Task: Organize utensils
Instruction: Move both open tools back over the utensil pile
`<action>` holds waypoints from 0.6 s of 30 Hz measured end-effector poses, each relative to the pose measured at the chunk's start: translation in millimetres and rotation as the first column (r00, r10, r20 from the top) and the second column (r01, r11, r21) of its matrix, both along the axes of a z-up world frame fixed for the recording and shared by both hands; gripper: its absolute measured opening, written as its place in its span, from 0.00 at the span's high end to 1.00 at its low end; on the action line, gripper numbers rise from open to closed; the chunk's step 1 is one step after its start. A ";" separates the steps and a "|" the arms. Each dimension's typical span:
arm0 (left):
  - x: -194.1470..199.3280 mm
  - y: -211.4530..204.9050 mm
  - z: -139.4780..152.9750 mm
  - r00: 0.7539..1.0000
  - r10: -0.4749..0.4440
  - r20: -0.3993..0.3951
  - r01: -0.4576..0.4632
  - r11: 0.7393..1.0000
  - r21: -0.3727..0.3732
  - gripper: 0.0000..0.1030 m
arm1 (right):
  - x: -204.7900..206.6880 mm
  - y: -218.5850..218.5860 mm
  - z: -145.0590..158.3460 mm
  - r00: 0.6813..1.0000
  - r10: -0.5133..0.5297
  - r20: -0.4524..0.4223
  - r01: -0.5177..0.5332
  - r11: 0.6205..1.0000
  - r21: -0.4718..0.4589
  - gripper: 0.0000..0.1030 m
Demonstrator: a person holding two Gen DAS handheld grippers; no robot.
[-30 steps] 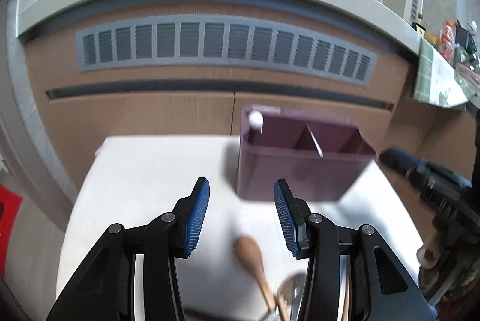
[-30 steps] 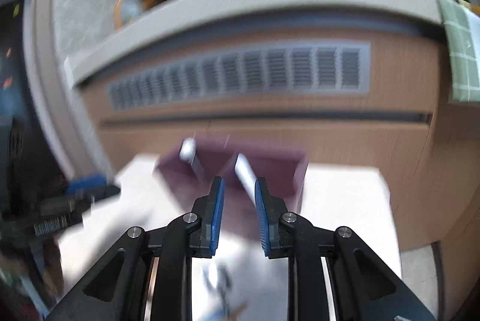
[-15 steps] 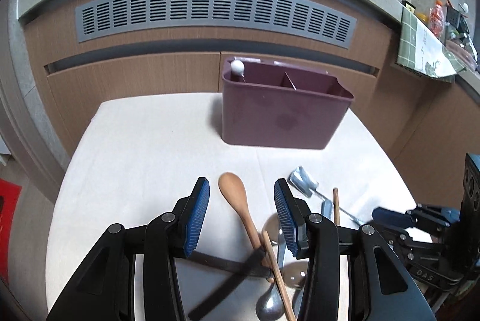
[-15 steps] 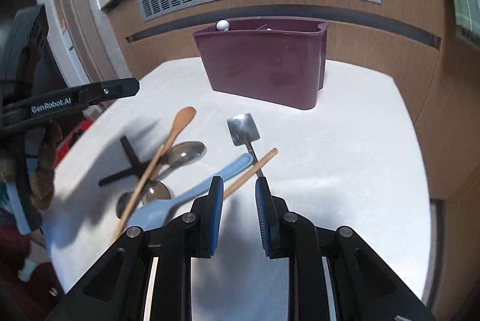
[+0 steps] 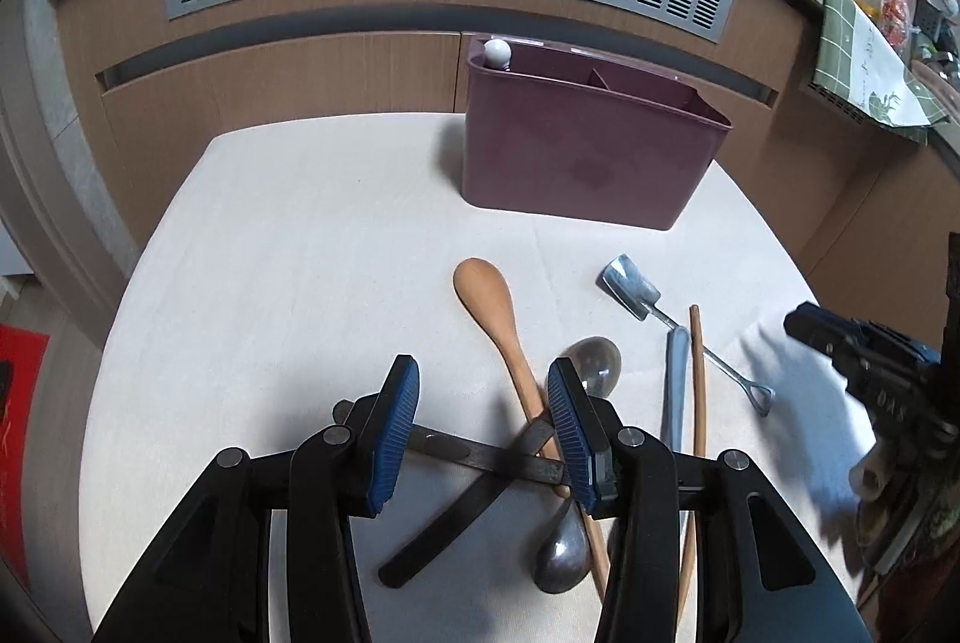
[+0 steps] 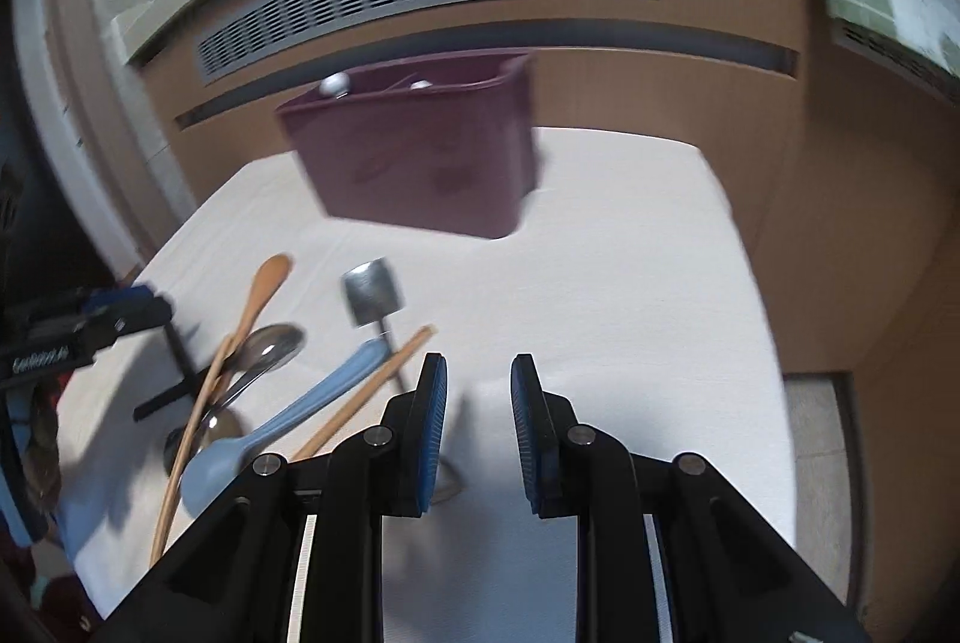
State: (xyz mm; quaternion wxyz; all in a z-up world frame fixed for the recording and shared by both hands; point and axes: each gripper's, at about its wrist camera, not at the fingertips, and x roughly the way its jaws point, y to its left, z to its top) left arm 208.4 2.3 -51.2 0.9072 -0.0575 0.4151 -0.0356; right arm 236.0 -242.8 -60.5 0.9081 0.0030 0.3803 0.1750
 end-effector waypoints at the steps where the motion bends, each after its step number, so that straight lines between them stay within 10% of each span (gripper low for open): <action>1: -1.0 -0.7 0.7 1.000 -0.005 0.000 0.005 1.000 0.000 0.55 | 3.3 -4.5 0.4 1.000 -0.017 -0.004 0.017 1.000 0.007 0.80; 12: -3.5 3.1 6.3 1.000 -0.001 0.001 0.001 1.000 -0.010 0.55 | 28.8 -47.6 5.7 0.986 -0.164 -0.011 0.165 0.985 0.060 0.78; 18: -6.7 16.2 1.5 1.000 0.029 -0.004 -0.029 0.998 -0.051 0.55 | 28.8 -23.4 3.3 0.999 -0.044 -0.026 0.045 0.998 0.042 0.78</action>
